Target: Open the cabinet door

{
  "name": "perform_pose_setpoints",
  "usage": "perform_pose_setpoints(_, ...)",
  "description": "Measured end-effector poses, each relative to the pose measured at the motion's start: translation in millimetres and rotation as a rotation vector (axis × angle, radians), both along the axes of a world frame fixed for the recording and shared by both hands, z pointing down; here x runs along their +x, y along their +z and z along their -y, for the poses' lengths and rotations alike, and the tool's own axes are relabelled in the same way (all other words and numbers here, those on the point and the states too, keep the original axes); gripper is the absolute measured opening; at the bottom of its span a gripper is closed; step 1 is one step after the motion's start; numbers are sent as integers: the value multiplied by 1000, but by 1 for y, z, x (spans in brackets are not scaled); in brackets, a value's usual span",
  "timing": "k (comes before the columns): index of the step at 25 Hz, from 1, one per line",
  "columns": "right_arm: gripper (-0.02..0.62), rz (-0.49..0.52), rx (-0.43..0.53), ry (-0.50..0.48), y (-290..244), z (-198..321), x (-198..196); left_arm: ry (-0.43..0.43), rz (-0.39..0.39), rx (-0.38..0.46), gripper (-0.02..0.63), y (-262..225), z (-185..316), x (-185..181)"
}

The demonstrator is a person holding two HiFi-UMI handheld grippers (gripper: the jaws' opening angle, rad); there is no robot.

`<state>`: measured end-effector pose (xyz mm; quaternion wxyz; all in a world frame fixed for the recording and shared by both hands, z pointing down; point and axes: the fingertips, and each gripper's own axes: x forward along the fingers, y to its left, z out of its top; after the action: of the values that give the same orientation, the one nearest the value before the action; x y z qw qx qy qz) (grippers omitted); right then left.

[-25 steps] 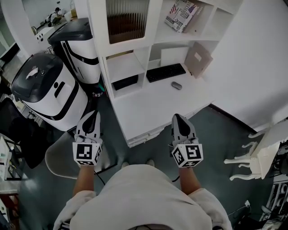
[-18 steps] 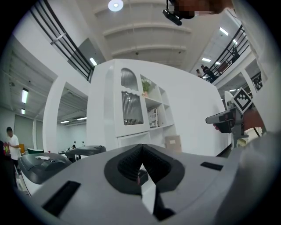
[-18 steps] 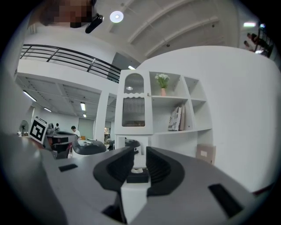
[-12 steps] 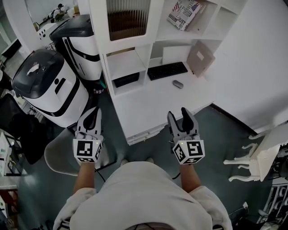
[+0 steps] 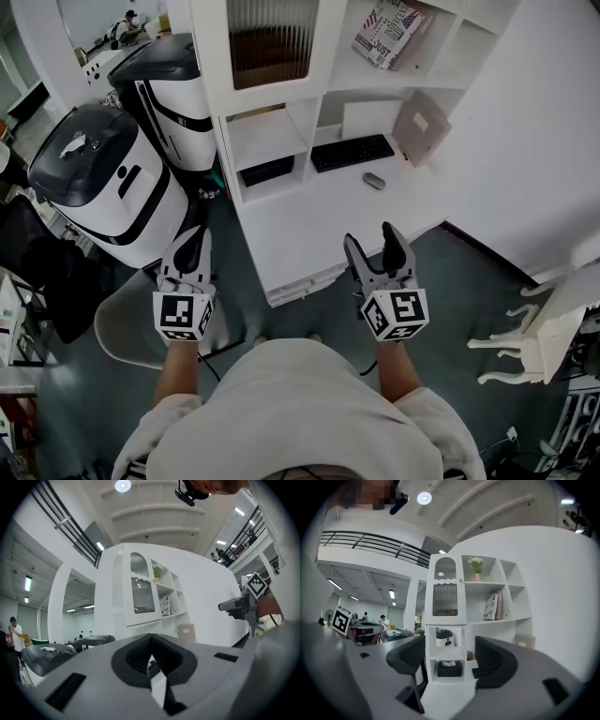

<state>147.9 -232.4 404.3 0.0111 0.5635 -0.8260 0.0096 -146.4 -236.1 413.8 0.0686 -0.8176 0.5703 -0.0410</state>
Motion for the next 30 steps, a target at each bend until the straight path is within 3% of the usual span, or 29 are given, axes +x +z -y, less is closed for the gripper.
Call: perform_pose_setpoints(30, 272, -98, 270, -27, -189, 143, -22, -71, -2, 1, -2, -1, -10, -24)
